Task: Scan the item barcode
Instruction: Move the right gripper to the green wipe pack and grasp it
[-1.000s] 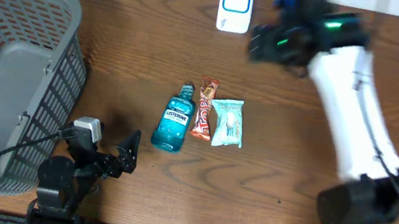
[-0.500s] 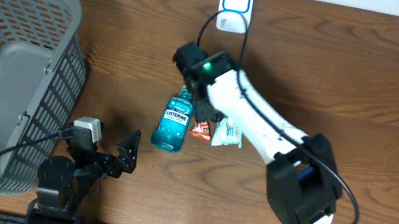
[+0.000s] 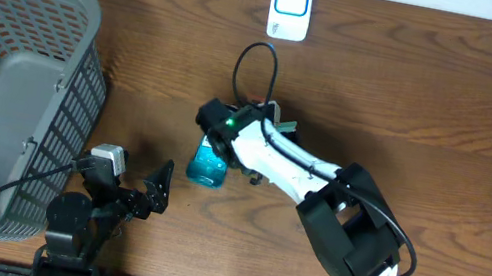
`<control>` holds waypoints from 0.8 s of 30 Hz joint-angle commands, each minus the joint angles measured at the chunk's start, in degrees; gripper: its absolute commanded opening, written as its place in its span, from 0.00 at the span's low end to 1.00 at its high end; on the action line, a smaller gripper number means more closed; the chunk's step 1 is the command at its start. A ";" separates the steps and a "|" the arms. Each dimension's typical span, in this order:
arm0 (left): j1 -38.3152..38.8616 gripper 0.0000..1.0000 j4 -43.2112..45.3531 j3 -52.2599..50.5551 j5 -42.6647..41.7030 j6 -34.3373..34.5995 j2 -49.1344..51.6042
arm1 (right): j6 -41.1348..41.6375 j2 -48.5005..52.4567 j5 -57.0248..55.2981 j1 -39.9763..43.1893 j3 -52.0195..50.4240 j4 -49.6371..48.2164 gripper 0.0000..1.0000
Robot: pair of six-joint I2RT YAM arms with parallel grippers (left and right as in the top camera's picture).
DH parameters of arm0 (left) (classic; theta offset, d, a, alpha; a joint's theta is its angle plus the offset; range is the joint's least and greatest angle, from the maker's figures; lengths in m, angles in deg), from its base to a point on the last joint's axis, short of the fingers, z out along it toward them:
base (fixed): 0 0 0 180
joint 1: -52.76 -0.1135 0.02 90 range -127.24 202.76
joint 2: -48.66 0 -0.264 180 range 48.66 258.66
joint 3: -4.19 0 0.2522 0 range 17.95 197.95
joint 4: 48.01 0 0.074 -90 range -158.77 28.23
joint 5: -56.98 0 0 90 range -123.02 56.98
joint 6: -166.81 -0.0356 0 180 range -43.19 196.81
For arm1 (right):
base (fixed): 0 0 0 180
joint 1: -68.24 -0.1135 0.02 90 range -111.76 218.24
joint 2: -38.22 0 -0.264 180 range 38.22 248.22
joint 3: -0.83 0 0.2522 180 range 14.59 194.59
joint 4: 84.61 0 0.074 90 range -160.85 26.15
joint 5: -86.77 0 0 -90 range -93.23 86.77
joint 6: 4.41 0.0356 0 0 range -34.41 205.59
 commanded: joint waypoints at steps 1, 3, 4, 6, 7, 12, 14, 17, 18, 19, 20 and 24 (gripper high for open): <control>-0.28 0.98 -0.02 0.22 -0.52 0.11 -0.20 | 1.90 1.49 -1.20 0.46 -4.02 -2.01 0.73; -0.28 0.98 -0.02 0.22 -0.52 0.11 -0.20 | -0.24 1.49 -1.42 0.68 -4.87 -3.93 0.69; -0.28 0.98 -0.02 0.22 -0.52 0.11 -0.20 | -1.75 1.49 -1.38 0.79 -5.07 -4.83 0.68; -0.28 0.98 -0.02 0.22 -0.52 0.11 -0.20 | -3.58 1.51 -1.38 0.90 -5.16 -5.86 0.67; -0.28 0.98 -0.02 0.22 -0.52 0.11 -0.20 | -4.02 1.51 -1.38 1.03 -5.22 -6.12 0.66; -0.28 0.98 -0.02 0.22 -0.52 0.11 -0.20 | -4.39 1.60 -0.50 1.73 -6.40 -6.54 0.54; -0.28 0.98 -0.02 0.22 -0.52 0.11 -0.20 | -4.31 1.60 1.03 2.19 -6.99 -6.49 0.44; -0.28 0.98 -0.02 0.22 -0.52 0.11 -0.20 | -3.34 1.60 2.36 2.75 -7.26 -5.84 0.32; -0.28 0.98 -0.02 0.22 -0.52 0.11 -0.20 | -3.34 1.60 2.69 2.89 -7.26 -5.79 0.29; -0.28 0.98 -0.02 0.22 -0.52 0.11 -0.20 | -3.37 1.60 3.06 2.95 -7.26 -5.77 0.27; -0.28 0.98 -0.02 0.22 -0.52 0.11 -0.20 | -3.43 1.60 3.48 2.97 -7.21 -5.77 0.24; -0.28 0.98 -0.02 0.22 -0.52 0.11 -0.20 | -4.94 1.60 5.16 2.97 -6.75 -5.77 0.09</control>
